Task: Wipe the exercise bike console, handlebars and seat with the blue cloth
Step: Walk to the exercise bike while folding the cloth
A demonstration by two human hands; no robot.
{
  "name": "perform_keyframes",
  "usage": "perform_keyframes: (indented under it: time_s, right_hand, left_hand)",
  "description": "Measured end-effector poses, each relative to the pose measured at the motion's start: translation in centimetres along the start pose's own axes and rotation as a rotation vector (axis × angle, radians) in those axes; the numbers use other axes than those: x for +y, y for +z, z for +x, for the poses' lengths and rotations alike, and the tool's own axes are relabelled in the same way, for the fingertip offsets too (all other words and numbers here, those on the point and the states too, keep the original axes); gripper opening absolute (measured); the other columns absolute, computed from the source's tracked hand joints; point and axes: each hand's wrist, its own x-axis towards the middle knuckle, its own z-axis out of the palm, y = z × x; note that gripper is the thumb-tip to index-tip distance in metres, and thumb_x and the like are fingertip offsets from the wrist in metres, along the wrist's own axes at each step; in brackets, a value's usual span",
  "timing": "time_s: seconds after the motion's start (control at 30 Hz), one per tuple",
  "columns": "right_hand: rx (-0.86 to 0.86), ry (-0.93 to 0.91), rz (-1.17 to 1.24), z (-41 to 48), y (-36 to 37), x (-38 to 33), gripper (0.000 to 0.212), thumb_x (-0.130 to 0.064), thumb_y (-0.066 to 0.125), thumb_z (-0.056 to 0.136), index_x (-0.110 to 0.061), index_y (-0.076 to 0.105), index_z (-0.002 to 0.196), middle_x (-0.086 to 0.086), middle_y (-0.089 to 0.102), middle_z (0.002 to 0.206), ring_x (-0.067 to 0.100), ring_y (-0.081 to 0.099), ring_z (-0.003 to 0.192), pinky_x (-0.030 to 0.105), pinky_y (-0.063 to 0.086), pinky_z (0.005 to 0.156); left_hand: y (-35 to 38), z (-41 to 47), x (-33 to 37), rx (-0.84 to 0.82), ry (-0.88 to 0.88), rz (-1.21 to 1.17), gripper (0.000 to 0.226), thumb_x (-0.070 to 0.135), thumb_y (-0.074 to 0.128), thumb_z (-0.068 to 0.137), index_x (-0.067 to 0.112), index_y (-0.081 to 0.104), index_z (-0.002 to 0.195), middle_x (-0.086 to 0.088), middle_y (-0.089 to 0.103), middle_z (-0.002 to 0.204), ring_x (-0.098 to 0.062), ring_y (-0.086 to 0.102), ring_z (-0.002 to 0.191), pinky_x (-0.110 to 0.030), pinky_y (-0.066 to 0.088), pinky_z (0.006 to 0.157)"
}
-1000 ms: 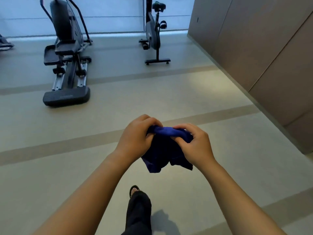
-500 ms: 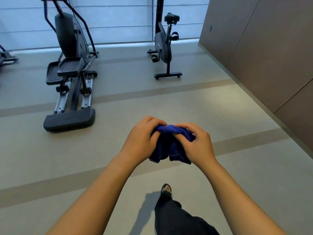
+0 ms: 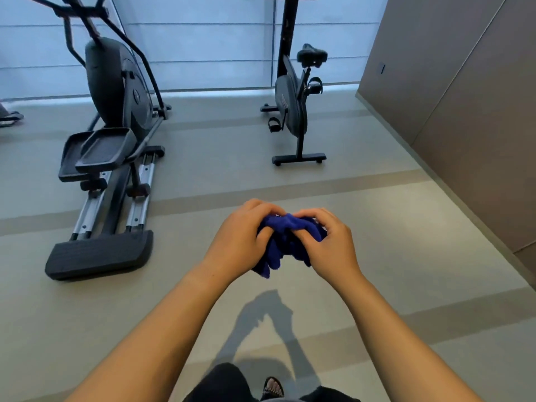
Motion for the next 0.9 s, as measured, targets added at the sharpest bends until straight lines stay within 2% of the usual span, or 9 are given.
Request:
perform_keyframes:
  time_s: [0.07,0.13,0.3,0.43,0.53,0.6,0.67,0.77,0.9]
  right_hand:
    - [-0.038,-0.019,-0.023,4.4,1.3,1.0,0.029,-0.012,0.066,0.083,-0.041,0.065,0.085,-0.014,0.063,0.092,0.002,0.060,0.085,0.010,0.047,0.065]
    - [-0.075,-0.002,-0.021,8.9,2.8,2.2,0.028,-0.012,0.065,0.084,-0.040,0.067,0.088,-0.016,0.062,0.093,0.003,0.060,0.087,0.018,0.052,0.067]
    - [-0.050,-0.012,-0.031,21.4,7.4,4.9,0.027,-0.015,0.065,0.084,-0.042,0.066,0.088,-0.017,0.064,0.092,-0.002,0.060,0.086,0.007,0.044,0.071]
    - [-0.025,0.026,-0.019,31.3,10.0,5.8,0.025,-0.020,0.064,0.084,-0.045,0.065,0.087,-0.019,0.063,0.092,-0.003,0.060,0.086,0.008,0.046,0.067]
    - [0.004,0.068,0.046,37.9,11.4,6.4,0.022,-0.024,0.063,0.086,-0.045,0.066,0.089,-0.018,0.063,0.095,-0.004,0.061,0.083,0.012,0.050,0.054]
    - [0.035,0.070,0.039,42.1,12.0,7.3,0.020,-0.024,0.062,0.088,-0.042,0.067,0.093,-0.014,0.064,0.098,-0.003,0.060,0.084,0.013,0.050,0.053]
    - [0.058,0.068,0.020,46.0,12.2,8.4,0.020,-0.022,0.060,0.088,-0.039,0.068,0.097,-0.013,0.065,0.099,-0.002,0.060,0.087,0.013,0.050,0.057]
    - [0.099,0.052,-0.041,52.2,11.8,10.6,0.021,-0.021,0.061,0.088,-0.037,0.068,0.099,-0.017,0.066,0.099,-0.001,0.059,0.094,0.011,0.048,0.073]
    - [0.133,0.037,-0.088,61.5,11.2,14.4,0.023,-0.016,0.063,0.086,-0.036,0.069,0.096,-0.017,0.067,0.096,-0.001,0.060,0.092,0.008,0.044,0.075]
  left_hand:
    - [-0.5,3.9,-2.3,0.003,-0.008,-0.002,0.031,0.007,0.050,0.085,0.033,0.060,0.099,0.016,0.052,0.095,0.010,0.048,0.083,0.001,0.032,0.073]
    - [-1.0,8.0,-5.0,0.001,-0.014,0.001,0.032,0.004,0.049,0.085,0.031,0.060,0.099,0.014,0.052,0.096,0.004,0.048,0.081,-0.001,0.034,0.072]
    - [-2.5,19.3,-12.4,0.015,-0.006,-0.033,0.033,0.003,0.047,0.085,0.028,0.062,0.100,0.012,0.052,0.094,0.007,0.047,0.083,-0.003,0.034,0.074]
    - [-4.8,28.9,-17.3,-0.017,0.007,-0.038,0.029,0.007,0.047,0.086,0.027,0.062,0.101,0.010,0.055,0.097,-0.001,0.048,0.082,-0.005,0.034,0.073]
    - [-6.3,35.6,-20.2,-0.043,0.066,-0.058,0.027,0.008,0.047,0.088,0.026,0.062,0.101,0.011,0.056,0.095,-0.002,0.050,0.083,-0.002,0.034,0.073]
    - [-6.7,40.0,-21.9,-0.060,0.093,-0.076,0.025,0.010,0.047,0.089,0.025,0.062,0.102,0.010,0.057,0.096,-0.003,0.052,0.083,-0.004,0.037,0.073]
    - [-6.6,44.2,-23.2,-0.075,0.101,-0.101,0.023,0.012,0.047,0.089,0.027,0.062,0.100,0.011,0.056,0.093,-0.002,0.053,0.084,-0.005,0.038,0.072]
    - [-5.7,50.9,-25.1,-0.095,0.067,-0.117,0.024,0.014,0.049,0.088,0.033,0.062,0.095,0.018,0.053,0.090,0.001,0.051,0.085,-0.002,0.036,0.071]
    - [-3.9,61.0,-27.8,-0.117,0.053,-0.123,0.025,0.009,0.049,0.088,0.028,0.063,0.093,0.012,0.053,0.090,-0.003,0.049,0.081,-0.004,0.035,0.071]
